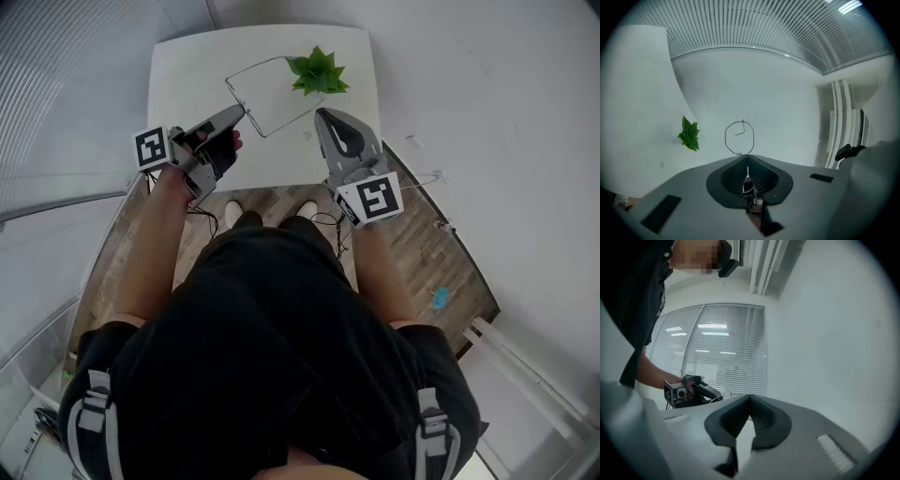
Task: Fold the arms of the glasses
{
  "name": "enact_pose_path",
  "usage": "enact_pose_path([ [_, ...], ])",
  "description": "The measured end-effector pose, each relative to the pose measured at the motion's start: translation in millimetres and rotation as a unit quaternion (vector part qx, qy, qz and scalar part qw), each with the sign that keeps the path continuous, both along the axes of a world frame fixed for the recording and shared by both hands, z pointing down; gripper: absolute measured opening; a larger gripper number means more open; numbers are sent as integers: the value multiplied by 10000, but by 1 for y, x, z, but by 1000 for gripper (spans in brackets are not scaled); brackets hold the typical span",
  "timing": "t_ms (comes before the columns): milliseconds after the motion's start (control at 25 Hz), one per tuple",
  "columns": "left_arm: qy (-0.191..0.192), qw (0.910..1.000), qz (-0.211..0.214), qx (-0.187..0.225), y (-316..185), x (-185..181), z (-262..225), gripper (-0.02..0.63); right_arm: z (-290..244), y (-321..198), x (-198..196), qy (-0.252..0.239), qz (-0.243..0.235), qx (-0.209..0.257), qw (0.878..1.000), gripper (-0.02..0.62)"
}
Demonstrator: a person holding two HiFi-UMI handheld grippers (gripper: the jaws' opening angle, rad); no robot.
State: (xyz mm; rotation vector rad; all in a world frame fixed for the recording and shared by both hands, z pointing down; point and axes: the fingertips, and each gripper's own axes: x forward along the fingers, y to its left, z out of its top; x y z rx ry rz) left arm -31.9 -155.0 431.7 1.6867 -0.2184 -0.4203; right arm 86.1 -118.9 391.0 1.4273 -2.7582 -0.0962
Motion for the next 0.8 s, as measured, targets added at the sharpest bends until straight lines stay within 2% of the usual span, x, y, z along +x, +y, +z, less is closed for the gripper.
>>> enact_pose_path([
  [520, -16, 10000, -15, -49, 1, -1, 5, 14, 10, -5, 3, -228, 8, -159, 9996, 11],
  [800, -26, 9999, -75, -93, 0, -2, 9, 13, 23, -7, 9, 165, 71, -223, 9996, 12],
])
